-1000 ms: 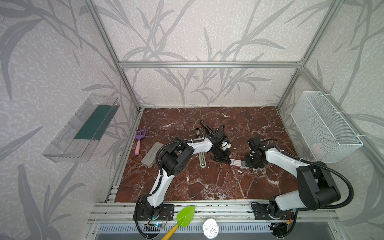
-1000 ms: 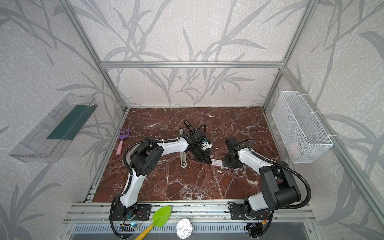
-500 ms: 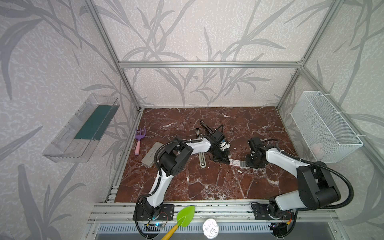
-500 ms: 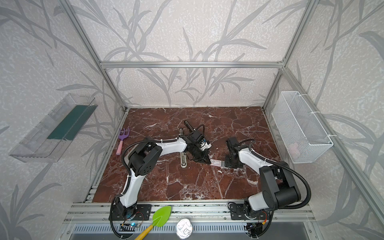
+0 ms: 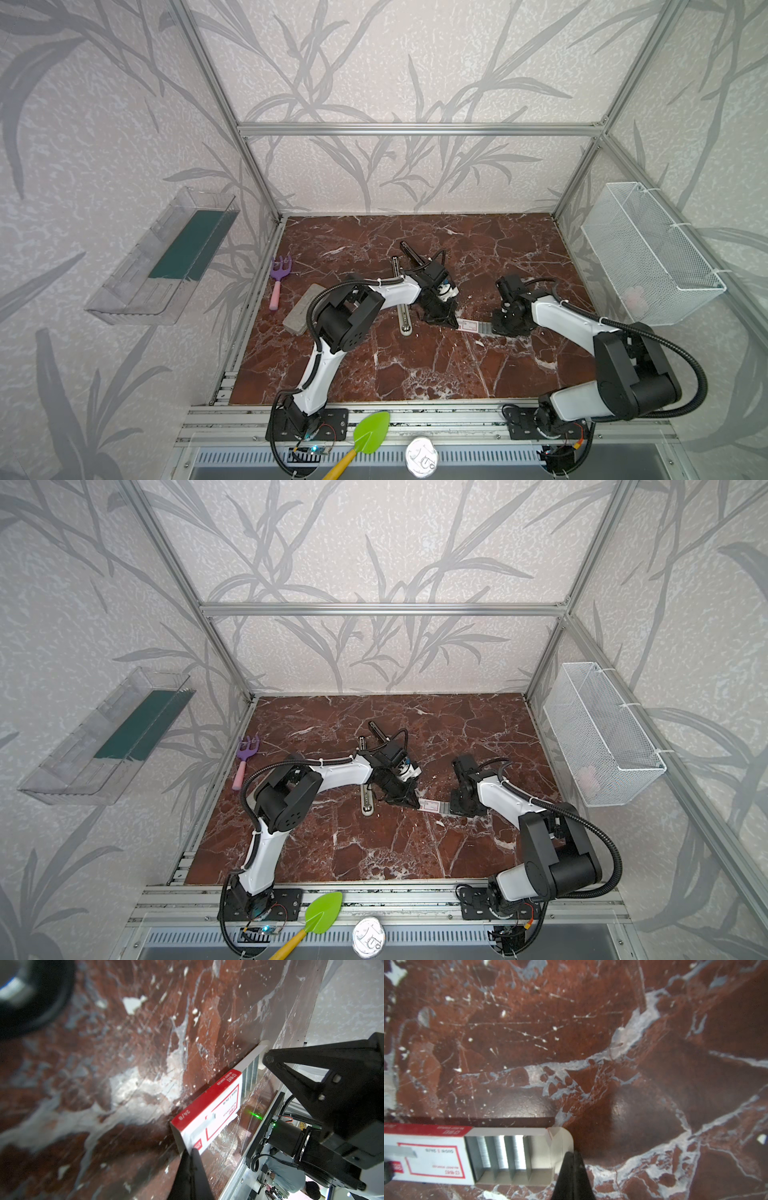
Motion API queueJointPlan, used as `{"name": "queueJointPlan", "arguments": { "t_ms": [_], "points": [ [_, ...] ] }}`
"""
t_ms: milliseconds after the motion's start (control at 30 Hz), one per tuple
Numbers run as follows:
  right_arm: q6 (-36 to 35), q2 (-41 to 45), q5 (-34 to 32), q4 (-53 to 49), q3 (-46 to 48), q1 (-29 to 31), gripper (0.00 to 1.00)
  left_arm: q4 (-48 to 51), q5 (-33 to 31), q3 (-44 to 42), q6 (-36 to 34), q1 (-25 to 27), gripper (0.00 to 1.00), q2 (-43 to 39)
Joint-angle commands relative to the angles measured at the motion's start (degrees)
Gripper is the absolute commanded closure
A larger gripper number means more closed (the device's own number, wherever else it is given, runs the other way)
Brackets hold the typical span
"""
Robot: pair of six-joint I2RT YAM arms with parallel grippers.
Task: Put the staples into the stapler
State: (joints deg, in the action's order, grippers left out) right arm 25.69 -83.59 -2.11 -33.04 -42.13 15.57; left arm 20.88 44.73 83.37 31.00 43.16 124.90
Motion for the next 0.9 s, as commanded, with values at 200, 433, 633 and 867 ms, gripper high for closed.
{"name": "queueJointPlan", "arguments": {
  "t_ms": [200, 433, 633, 867],
  "points": [
    [-0.7, 3.7, -0.6, -2.0, 0.0, -0.3, 0.83, 1.6, -1.4, -1.5, 0.1, -0.6, 0.73, -3.1],
    [-2.1, 7.1, 2.1, -3.0, -1.7, -0.1, 0.83, 1.1, -3.1, -3.9, 0.9, -1.1, 0.63, -7.7],
    [-3.2, 5.1, 5.3, -0.5, -2.0, 1.7, 0.84, 0.7, -6.3, -7.8, 1.3, -1.3, 0.61, -12.8],
    [-3.2, 0.2, 5.6, 0.9, -3.1, 3.5, 0.85, 0.6, -8.5, -10.8, 1.6, -1.4, 0.60, -17.6]
  ]
}}
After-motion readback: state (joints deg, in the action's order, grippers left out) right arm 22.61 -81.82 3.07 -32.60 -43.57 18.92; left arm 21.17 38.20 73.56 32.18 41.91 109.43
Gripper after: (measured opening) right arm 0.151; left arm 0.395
